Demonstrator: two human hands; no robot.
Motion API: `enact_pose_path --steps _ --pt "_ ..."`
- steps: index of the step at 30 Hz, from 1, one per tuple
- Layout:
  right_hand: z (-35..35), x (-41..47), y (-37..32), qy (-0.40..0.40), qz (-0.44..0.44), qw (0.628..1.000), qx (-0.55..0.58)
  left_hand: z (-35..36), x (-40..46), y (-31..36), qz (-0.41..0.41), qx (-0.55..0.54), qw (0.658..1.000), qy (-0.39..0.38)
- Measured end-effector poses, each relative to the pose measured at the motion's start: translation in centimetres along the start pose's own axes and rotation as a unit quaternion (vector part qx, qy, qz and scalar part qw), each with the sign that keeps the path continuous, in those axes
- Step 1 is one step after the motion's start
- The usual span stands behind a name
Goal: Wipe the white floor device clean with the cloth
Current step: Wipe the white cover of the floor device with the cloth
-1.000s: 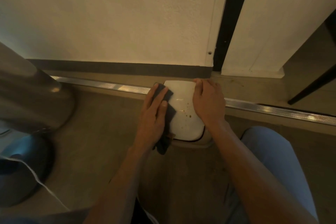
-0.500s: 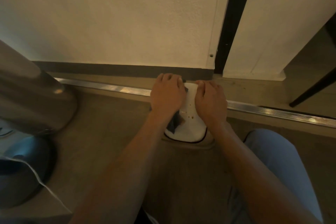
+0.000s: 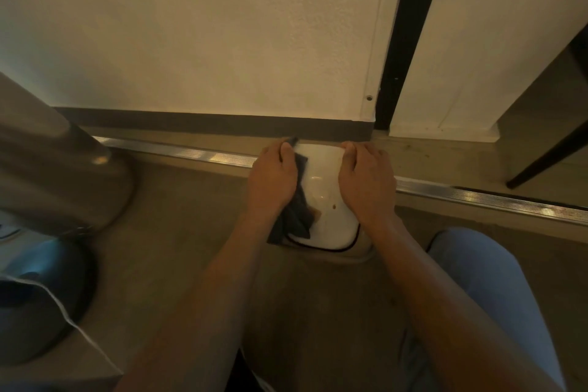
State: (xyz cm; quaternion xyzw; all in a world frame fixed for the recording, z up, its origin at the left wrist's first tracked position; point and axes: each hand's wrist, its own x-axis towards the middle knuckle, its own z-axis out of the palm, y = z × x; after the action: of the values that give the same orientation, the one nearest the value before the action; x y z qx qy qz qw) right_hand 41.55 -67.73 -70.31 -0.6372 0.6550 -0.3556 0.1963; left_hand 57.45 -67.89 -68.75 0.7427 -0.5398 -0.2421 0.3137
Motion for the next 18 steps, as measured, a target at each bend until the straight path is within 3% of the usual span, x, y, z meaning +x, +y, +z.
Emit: enact_pose_path --steps 2,4,10,14,18 --pt "0.2 0.0 0.0 -0.002 0.001 1.000 -0.001 0.3 1.5 1.1 0.010 0.084 0.996 -0.007" --pt "0.2 0.1 0.1 0.001 -0.001 1.000 -0.002 0.9 1.7 1.5 0.070 0.147 0.987 0.000" --pt "0.2 0.1 0.3 0.002 -0.022 1.000 0.000 1.7 -4.4 -1.4 0.275 0.184 0.942 0.063" --pt "0.0 0.1 0.2 -0.001 -0.007 1.000 0.000 1.8 -7.7 -4.8 0.246 0.106 0.962 0.047" --pt "-0.1 0.1 0.1 -0.006 -0.004 1.000 0.008 0.5 -5.9 -3.9 0.080 -0.082 0.993 0.007"
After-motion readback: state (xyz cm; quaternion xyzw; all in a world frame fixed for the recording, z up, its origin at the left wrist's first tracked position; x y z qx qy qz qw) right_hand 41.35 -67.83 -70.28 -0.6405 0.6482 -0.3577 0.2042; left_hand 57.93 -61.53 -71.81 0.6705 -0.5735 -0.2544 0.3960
